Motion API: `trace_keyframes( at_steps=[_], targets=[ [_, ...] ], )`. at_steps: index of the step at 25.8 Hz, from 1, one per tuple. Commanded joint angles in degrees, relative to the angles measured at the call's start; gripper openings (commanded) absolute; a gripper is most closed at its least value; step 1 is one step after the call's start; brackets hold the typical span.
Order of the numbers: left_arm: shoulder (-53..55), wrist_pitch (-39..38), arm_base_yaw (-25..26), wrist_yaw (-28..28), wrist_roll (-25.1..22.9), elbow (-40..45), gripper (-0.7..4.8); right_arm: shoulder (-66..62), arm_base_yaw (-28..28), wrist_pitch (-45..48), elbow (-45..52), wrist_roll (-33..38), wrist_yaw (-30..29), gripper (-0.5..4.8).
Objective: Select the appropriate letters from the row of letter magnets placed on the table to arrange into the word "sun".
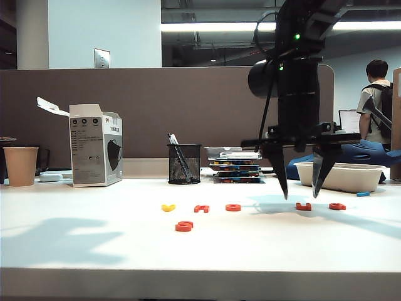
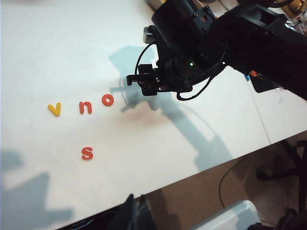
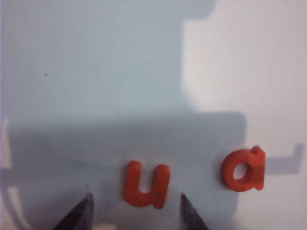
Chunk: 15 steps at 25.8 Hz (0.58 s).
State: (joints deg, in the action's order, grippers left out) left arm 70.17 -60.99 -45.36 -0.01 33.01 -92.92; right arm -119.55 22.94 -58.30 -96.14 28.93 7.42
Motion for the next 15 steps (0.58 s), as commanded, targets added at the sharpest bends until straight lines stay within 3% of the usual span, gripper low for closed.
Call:
trace_keyframes(
  at_steps=[1,15],
  targets=[
    [-0.2,-0.2,-0.07,0.2,-0.24,-0.15,-0.05,-0.5,-0.22,0.68,-0.22,0.24,-0.04,2.25],
    [-0.17,-0.11,-0.04,-0.02,-0.24,-0.15,-0.05,-0.57,-2.8,1.51,-0.22,0.22,-3.96,2.25]
  ],
)
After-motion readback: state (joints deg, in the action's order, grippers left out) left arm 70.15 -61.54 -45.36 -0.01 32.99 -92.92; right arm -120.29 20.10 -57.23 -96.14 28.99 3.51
